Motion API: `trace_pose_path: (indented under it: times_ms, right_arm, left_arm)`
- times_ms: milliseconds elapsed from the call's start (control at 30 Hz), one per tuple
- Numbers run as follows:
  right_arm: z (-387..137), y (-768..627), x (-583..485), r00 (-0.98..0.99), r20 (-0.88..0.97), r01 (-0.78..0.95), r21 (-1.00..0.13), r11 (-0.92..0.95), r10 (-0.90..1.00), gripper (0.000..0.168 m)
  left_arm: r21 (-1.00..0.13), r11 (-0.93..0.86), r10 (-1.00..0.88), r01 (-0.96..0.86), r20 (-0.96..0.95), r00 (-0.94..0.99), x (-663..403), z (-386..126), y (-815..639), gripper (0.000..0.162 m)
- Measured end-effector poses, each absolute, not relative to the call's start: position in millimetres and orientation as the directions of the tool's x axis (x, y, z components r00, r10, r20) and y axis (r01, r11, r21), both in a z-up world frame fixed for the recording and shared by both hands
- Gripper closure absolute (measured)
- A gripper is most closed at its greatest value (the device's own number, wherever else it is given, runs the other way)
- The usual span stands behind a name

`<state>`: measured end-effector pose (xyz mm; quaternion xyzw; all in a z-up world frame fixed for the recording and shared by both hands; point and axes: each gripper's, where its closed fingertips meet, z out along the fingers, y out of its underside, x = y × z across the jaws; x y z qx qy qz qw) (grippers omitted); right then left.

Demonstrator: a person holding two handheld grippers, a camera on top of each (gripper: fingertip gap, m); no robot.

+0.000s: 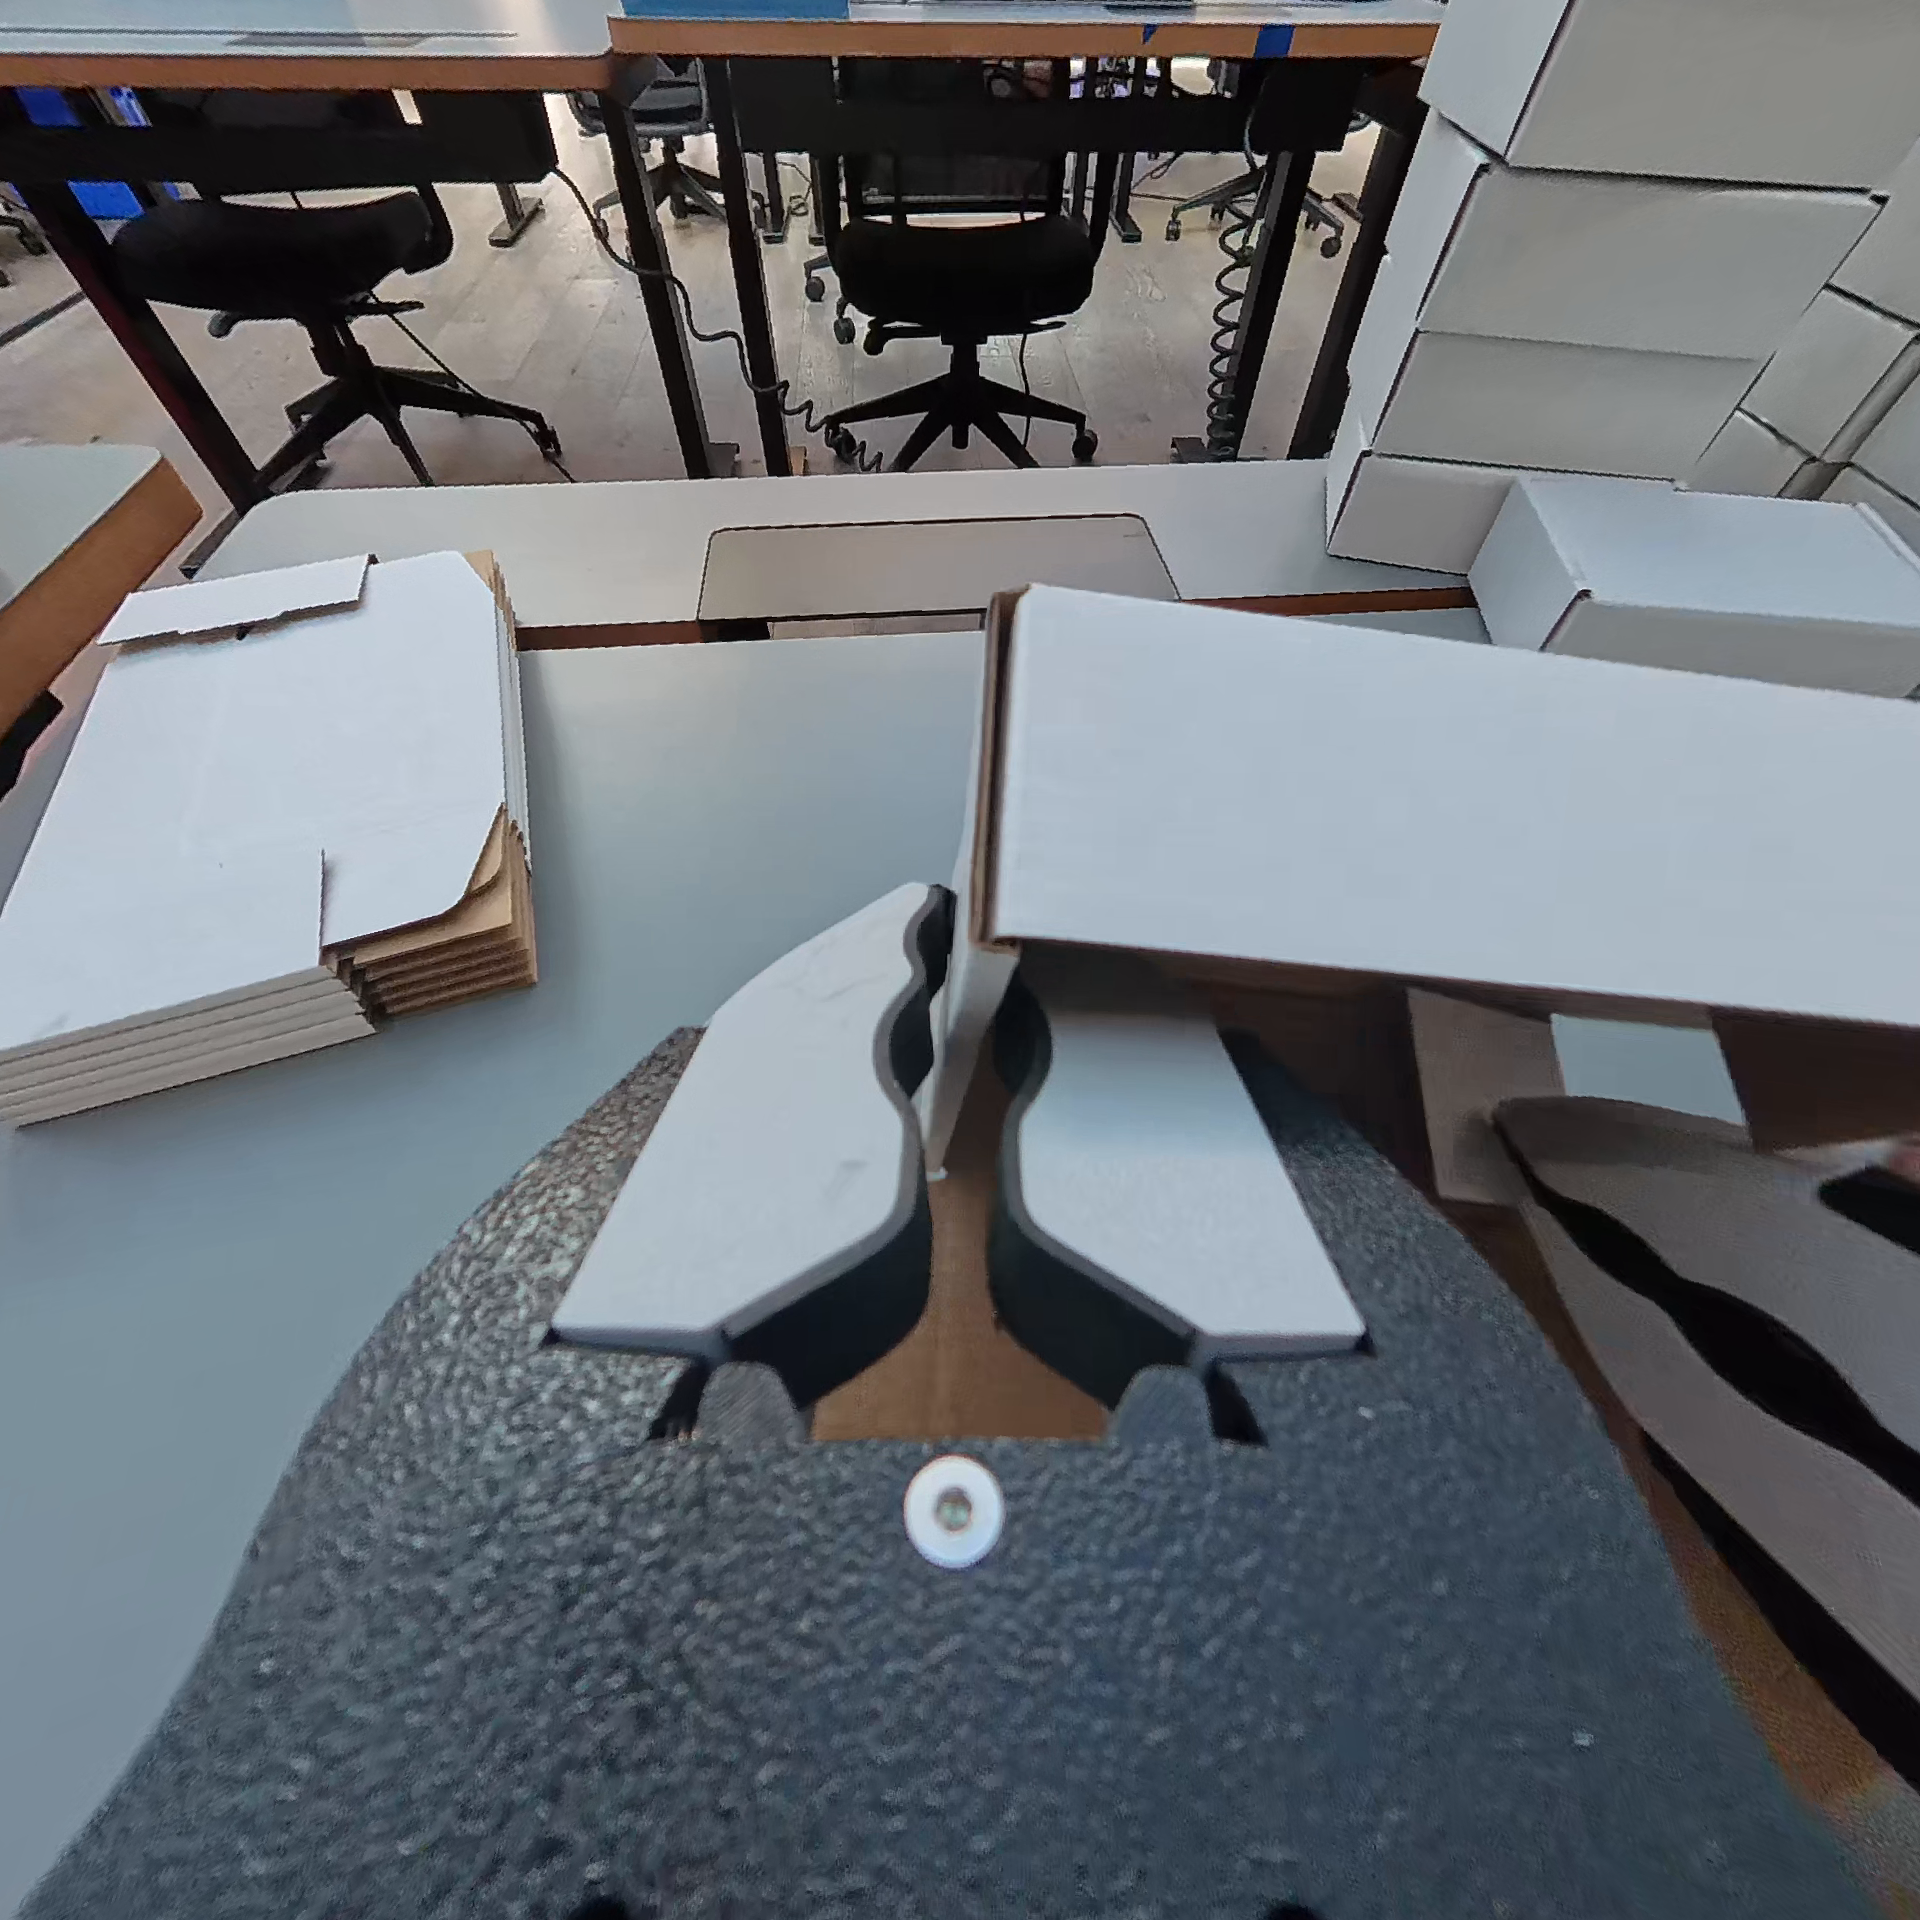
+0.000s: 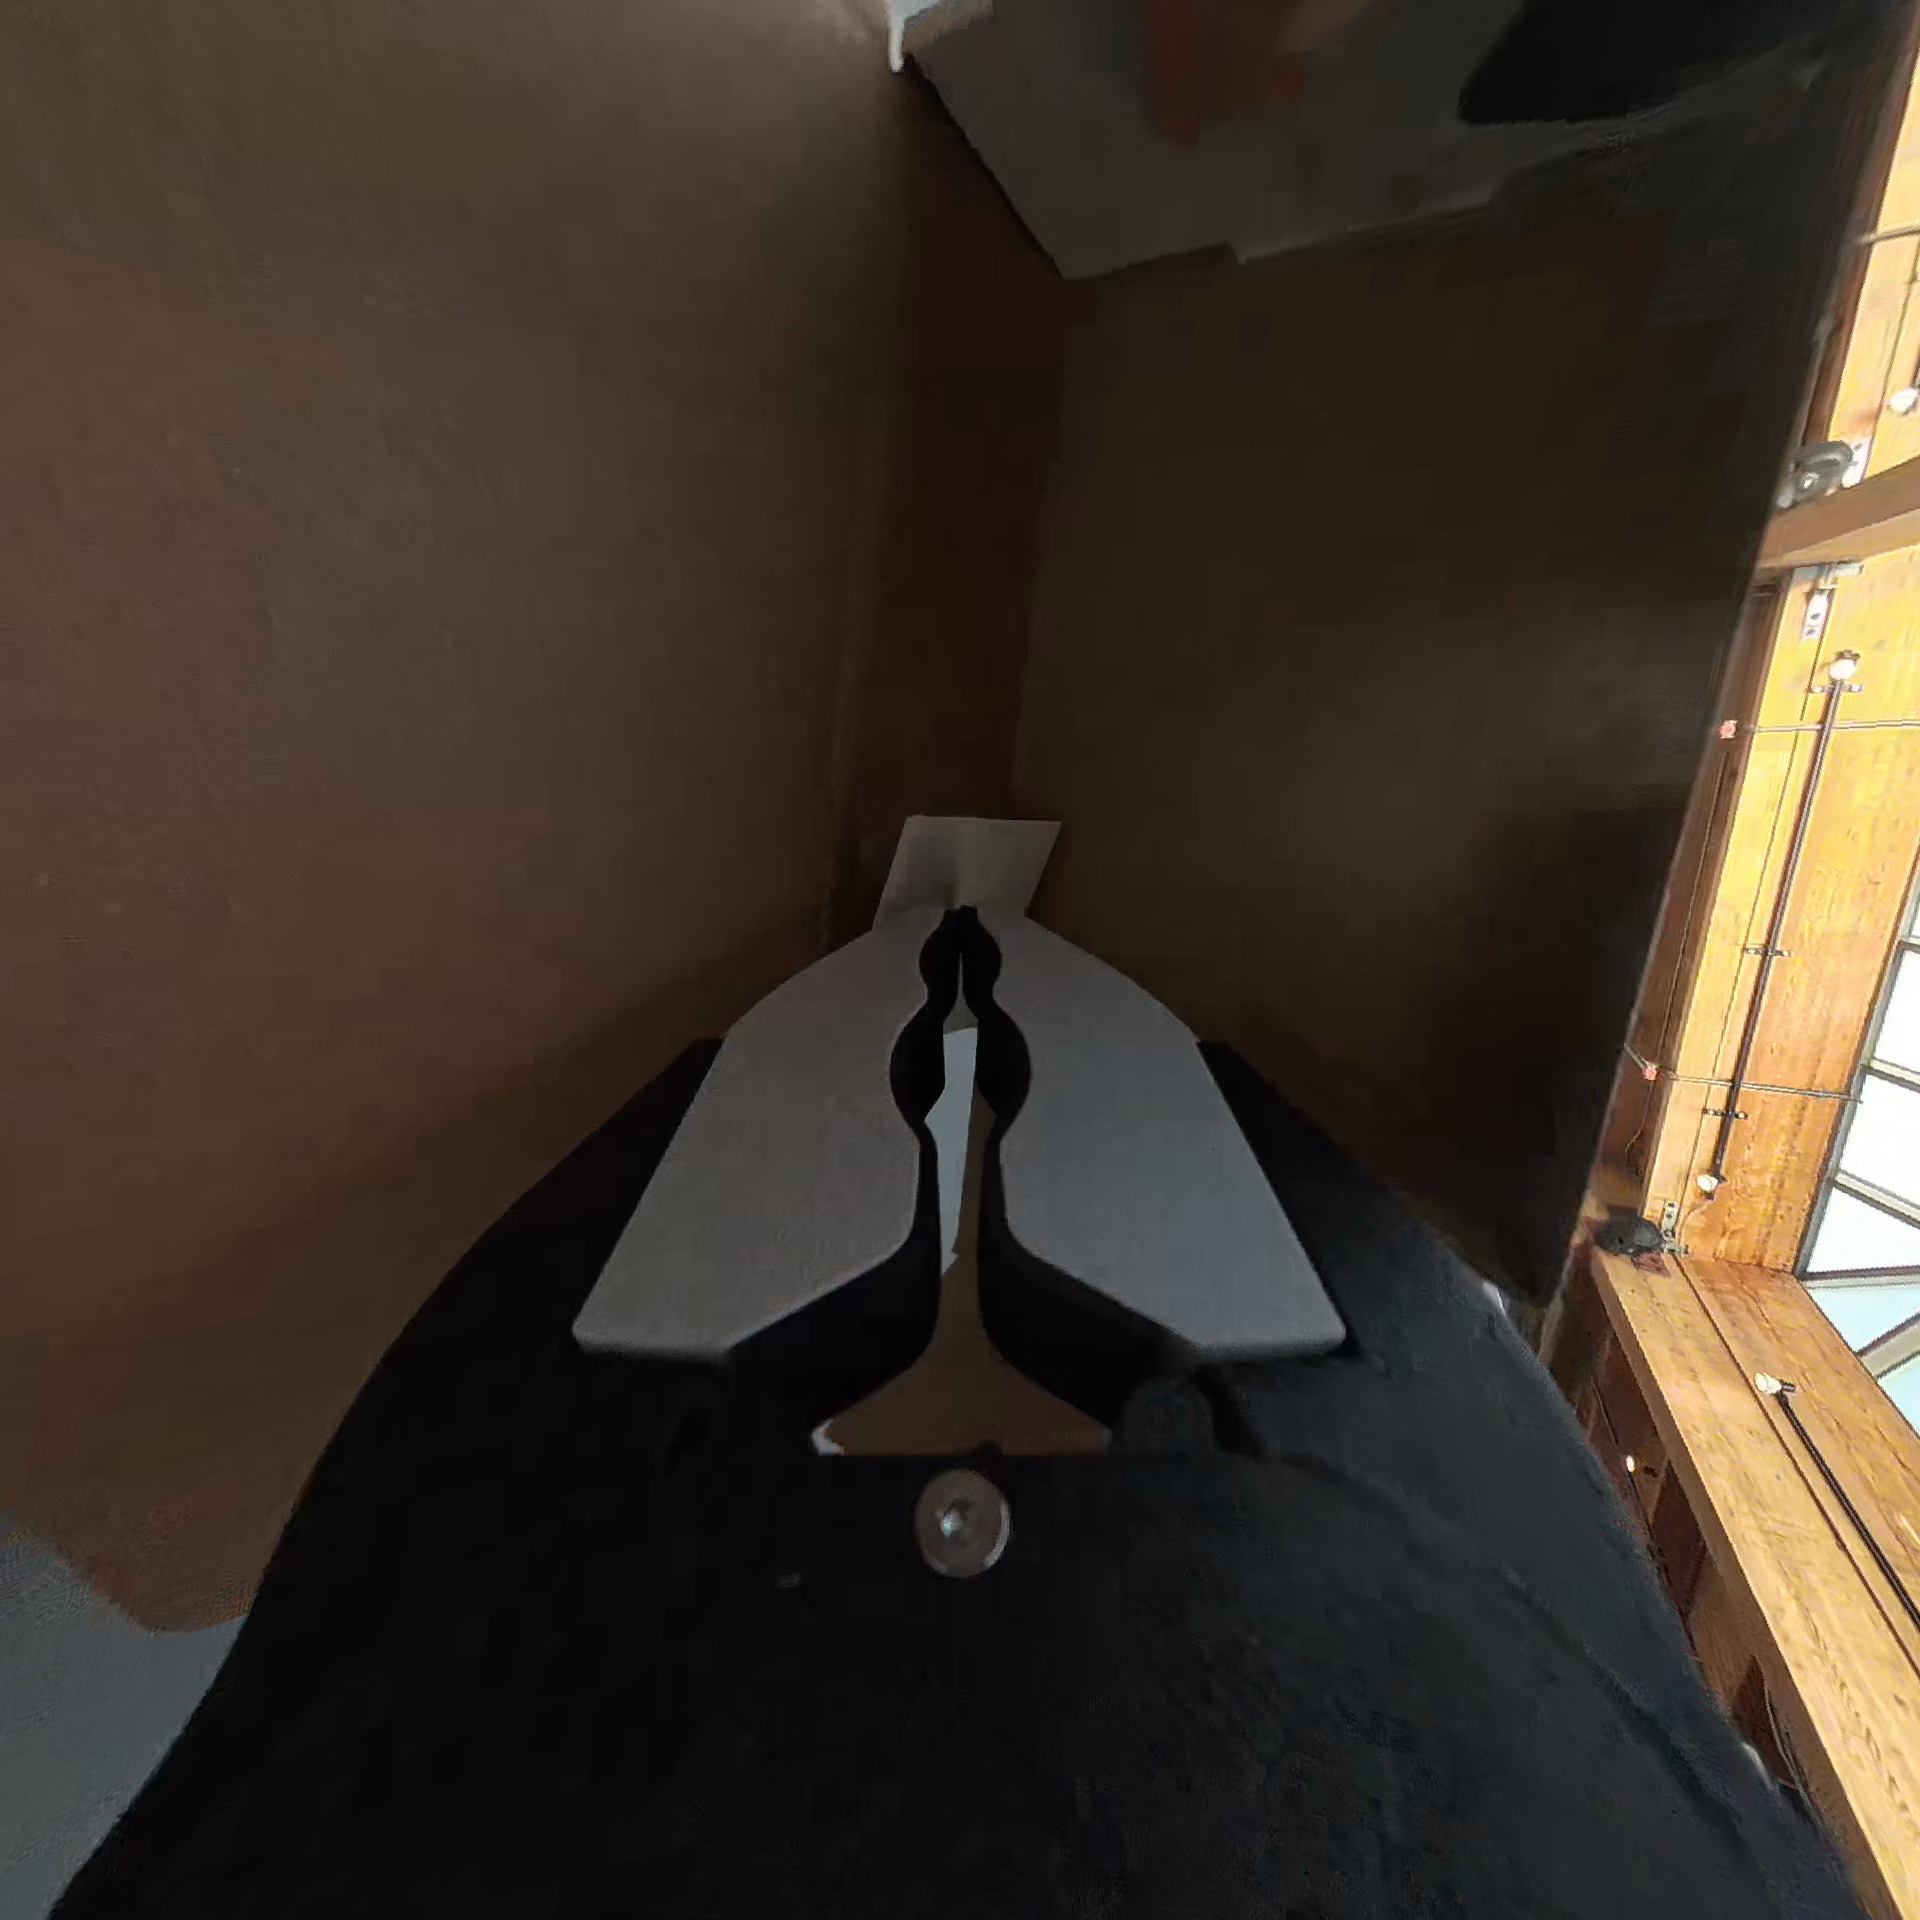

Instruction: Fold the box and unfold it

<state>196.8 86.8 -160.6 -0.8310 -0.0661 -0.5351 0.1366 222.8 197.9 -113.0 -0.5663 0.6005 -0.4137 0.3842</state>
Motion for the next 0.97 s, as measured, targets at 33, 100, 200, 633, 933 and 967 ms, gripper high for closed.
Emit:
trace_pose_path:
  times_ms: [33, 100, 200, 633, 933, 967]
  right_arm:
    - [-153, 85, 196, 0.419, 0.905, 0.257, -0.196, -0.946, -0.074, 0.168]
    - [-140, 85, 191, 0.459, 0.87, 0.266, -0.328, -0.907, -0.18, 0.168]
    - [-120, 89, 175, 0.534, 0.79, 0.325, -0.52, -0.79, -0.3, 0.168]
    - [-41, -34, 189, 0.635, 0.088, 0.1, -0.995, -0.031, -0.768, 0.124]
    - [-62, -34, 248, 0.715, 0.014, -0.061, -0.995, -0.082, -0.699, 0.121]
    - [-64, -27, 248, 0.737, 0.016, -0.07, -0.993, -0.1, -0.675, 0.12]
  left_arm:
    - [-0.932, 0.021, -0.998, -0.361, 0.001, -0.059, 224, -112, 200, 0.156]
    - [-0.933, 0.023, -0.999, -0.36, -0.006, -0.049, 227, -111, 204, 0.156]
    - [-0.935, 0.005, -0.999, -0.354, 0.012, -0.046, 230, -108, 206, 0.156]
    - [-0.932, -0.053, -0.995, -0.358, 0.08, -0.06, 227, -107, 221, 0.156]
    - [-0.928, -0.036, -0.977, -0.372, 0.111, -0.182, 225, -108, 197, 0.156]
    - [-0.926, -0.036, -0.975, -0.376, 0.115, -0.188, 225, -108, 196, 0.156]
